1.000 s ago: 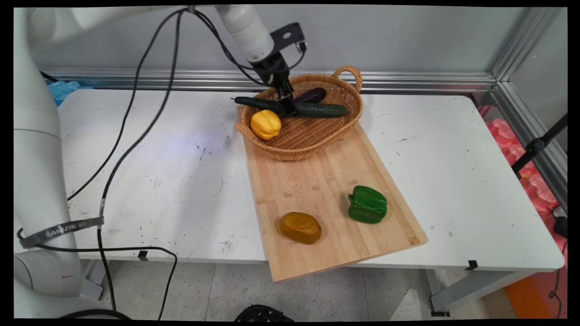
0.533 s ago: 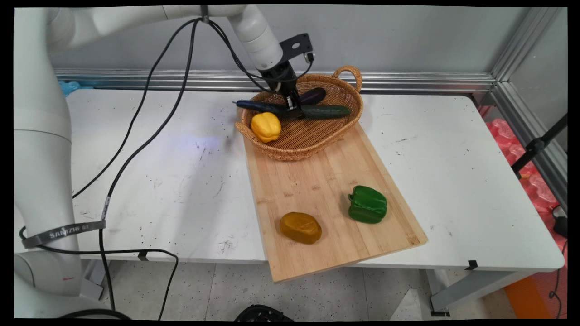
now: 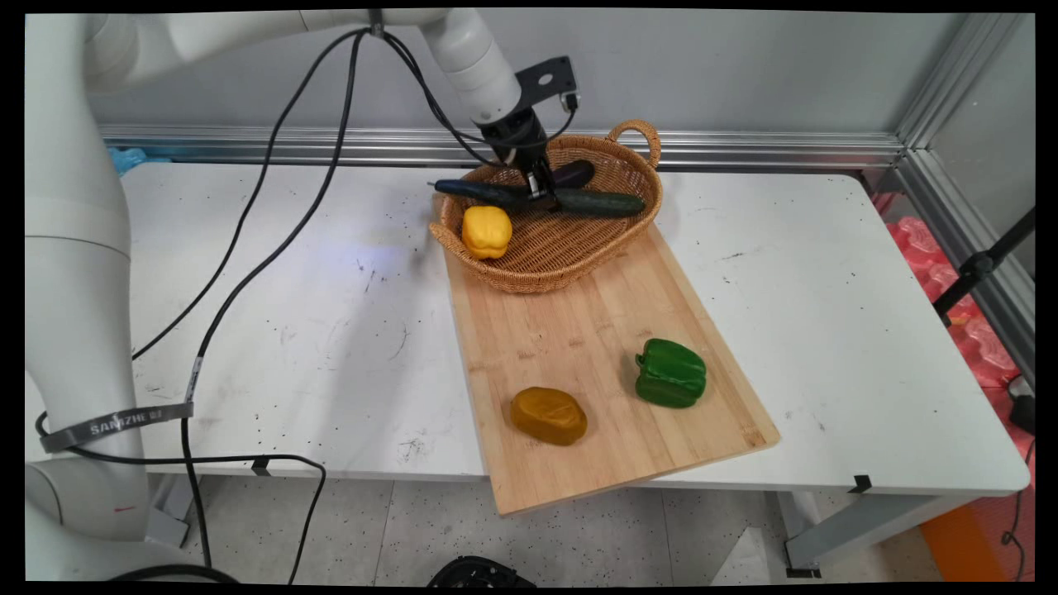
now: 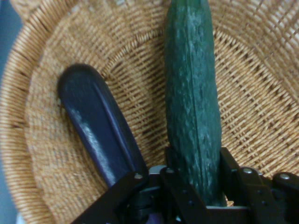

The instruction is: Place the picked object on the cutting board

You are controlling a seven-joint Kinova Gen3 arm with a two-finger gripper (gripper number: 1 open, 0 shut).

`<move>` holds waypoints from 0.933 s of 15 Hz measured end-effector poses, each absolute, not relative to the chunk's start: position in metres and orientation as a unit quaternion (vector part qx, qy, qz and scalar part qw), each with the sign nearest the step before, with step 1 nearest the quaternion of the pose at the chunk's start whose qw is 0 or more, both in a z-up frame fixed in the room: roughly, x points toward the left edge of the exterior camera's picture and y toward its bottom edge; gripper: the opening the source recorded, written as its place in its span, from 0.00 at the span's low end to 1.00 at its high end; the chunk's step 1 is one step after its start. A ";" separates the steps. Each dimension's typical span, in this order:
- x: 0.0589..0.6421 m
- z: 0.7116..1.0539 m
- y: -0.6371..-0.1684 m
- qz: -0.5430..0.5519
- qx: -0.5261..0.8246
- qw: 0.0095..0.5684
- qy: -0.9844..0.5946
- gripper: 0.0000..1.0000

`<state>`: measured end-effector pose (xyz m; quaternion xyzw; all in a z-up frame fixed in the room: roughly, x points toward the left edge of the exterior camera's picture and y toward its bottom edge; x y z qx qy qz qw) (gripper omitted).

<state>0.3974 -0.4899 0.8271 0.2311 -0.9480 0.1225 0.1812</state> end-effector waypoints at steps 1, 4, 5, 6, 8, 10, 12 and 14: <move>0.397 0.833 -0.489 0.126 0.230 0.182 -0.948 0.00; 0.398 0.855 -0.483 0.137 0.228 0.184 -0.946 0.00; 0.399 0.865 -0.480 0.141 0.229 0.185 -0.945 0.00; 0.399 0.877 -0.475 0.146 0.230 0.185 -0.944 0.00; 0.400 0.901 -0.463 0.153 0.236 0.188 -0.941 0.00; 0.401 0.924 -0.447 0.158 0.245 0.193 -0.937 0.00; 0.399 0.942 -0.429 0.157 0.257 0.201 -0.932 0.00; 0.394 0.958 -0.410 0.151 0.273 0.214 -0.926 0.00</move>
